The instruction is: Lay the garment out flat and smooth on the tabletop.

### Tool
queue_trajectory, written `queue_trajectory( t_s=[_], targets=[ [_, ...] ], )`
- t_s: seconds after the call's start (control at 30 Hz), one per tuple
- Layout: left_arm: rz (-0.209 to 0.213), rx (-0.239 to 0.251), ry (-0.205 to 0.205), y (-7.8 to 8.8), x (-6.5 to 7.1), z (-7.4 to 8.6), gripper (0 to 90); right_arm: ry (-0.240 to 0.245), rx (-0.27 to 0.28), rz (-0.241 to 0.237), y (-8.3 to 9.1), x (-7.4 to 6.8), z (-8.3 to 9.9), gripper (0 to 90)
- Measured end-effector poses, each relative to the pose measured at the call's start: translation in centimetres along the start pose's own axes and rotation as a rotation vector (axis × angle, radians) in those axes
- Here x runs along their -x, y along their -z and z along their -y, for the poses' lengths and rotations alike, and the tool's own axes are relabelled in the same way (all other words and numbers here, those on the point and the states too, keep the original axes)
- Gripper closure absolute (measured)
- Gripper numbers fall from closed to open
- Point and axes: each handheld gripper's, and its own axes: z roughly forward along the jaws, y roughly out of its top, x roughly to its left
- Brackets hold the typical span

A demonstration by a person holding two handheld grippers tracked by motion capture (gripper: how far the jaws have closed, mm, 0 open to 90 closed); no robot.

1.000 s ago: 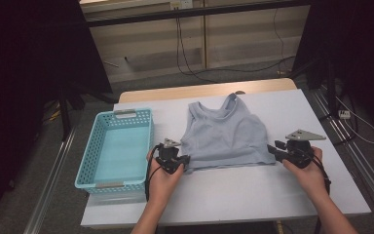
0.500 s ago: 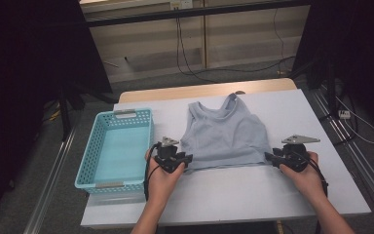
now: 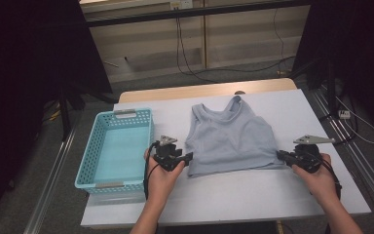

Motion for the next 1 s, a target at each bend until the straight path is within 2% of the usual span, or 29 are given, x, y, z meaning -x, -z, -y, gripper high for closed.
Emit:
queue_trajectory(
  t_s=[0.07,0.1,0.17,0.37,0.43,0.47,0.5,0.6,0.67,0.73,0.77,0.8,0.87,1.0],
  targets=[
    [0.000,-0.016,0.012,-0.4,0.0,0.2,53.8,-0.013,-0.002,-0.001,0.2,0.2,0.3,88.2],
    [-0.010,-0.027,0.005,-0.6,-0.1,0.3,54.2,-0.013,-0.001,0.005,0.4,0.2,0.3,88.2],
    [-0.002,-0.025,0.018,-1.0,-0.2,0.6,54.5,-0.010,0.001,0.003,0.7,0.2,0.4,88.1],
    [-0.005,-0.038,0.005,-2.0,-0.1,0.7,56.9,-0.011,0.011,-0.005,1.0,0.3,0.8,87.9],
    [-0.007,-0.062,0.002,-2.4,-0.1,0.9,60.2,-0.012,0.013,-0.004,1.0,0.4,0.9,87.9],
    [-0.015,-0.052,0.005,-2.6,0.0,0.9,61.0,-0.013,0.014,-0.005,0.9,0.4,0.9,87.9],
    [-0.022,-0.064,-0.008,-2.5,0.0,0.9,63.4,-0.016,0.014,-0.007,0.9,0.4,1.0,87.9],
    [-0.027,-0.068,0.001,-2.7,0.4,0.8,67.6,-0.013,0.015,-0.007,0.9,0.3,1.1,87.9],
    [-0.034,-0.074,-0.018,-2.8,0.6,0.8,73.8,-0.008,0.014,-0.004,0.9,0.2,1.2,87.9],
    [-0.012,-0.082,-0.004,-2.9,0.7,0.8,82.0,-0.004,0.013,-0.002,0.9,0.1,1.2,87.9],
    [-0.007,-0.090,-0.017,-2.9,0.7,0.7,86.6,-0.002,0.013,0.000,0.9,0.1,1.2,87.9],
    [-0.008,-0.090,-0.014,-2.9,0.8,0.7,88.3,-0.004,0.014,-0.001,0.9,0.1,1.3,87.9],
    [-0.014,-0.107,-0.025,-2.9,0.8,0.3,89.3,-0.002,0.015,-0.001,1.0,0.1,1.3,87.9],
    [-0.035,-0.068,-0.024,-2.2,0.2,-0.5,89.8,-0.010,0.018,-0.019,1.5,0.3,1.4,87.9]
  ],
)
